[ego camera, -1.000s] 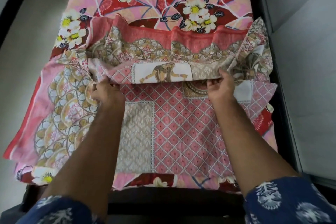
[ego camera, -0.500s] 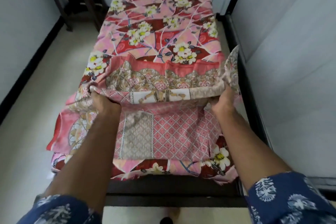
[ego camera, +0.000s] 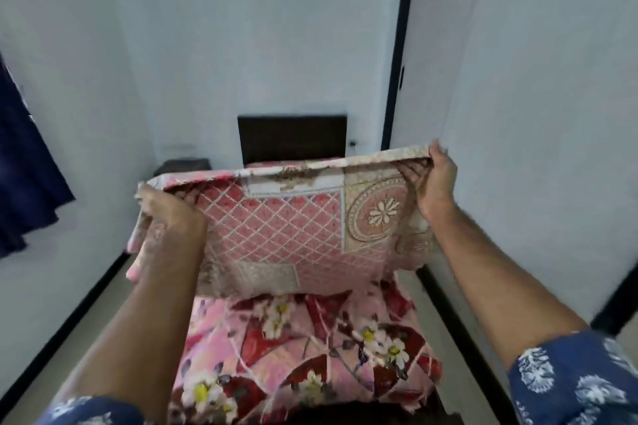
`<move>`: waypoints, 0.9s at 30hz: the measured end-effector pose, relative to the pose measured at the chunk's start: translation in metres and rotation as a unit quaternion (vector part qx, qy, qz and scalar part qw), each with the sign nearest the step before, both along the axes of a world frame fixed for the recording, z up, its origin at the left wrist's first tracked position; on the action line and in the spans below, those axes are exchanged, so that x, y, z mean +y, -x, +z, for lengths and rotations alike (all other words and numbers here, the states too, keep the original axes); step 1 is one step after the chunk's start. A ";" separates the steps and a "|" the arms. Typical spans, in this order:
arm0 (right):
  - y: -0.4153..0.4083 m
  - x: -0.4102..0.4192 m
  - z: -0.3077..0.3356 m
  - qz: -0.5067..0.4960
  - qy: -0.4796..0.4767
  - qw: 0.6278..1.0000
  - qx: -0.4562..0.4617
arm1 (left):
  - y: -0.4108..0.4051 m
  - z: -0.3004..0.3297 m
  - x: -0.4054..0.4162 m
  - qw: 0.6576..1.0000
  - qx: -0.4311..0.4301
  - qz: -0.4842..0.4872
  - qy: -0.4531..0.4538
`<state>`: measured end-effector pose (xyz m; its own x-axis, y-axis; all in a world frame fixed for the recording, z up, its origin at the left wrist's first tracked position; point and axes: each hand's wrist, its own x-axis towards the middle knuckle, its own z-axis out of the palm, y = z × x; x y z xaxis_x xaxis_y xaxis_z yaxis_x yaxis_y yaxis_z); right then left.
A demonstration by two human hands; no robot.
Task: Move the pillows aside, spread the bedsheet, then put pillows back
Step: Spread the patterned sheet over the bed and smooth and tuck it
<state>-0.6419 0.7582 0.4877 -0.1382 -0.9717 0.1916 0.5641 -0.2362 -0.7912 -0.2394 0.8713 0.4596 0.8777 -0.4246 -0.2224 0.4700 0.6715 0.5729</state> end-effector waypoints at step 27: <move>0.156 0.223 0.368 -0.427 0.400 0.799 0.141 | 0.195 0.402 0.235 0.814 -0.500 0.293 0.033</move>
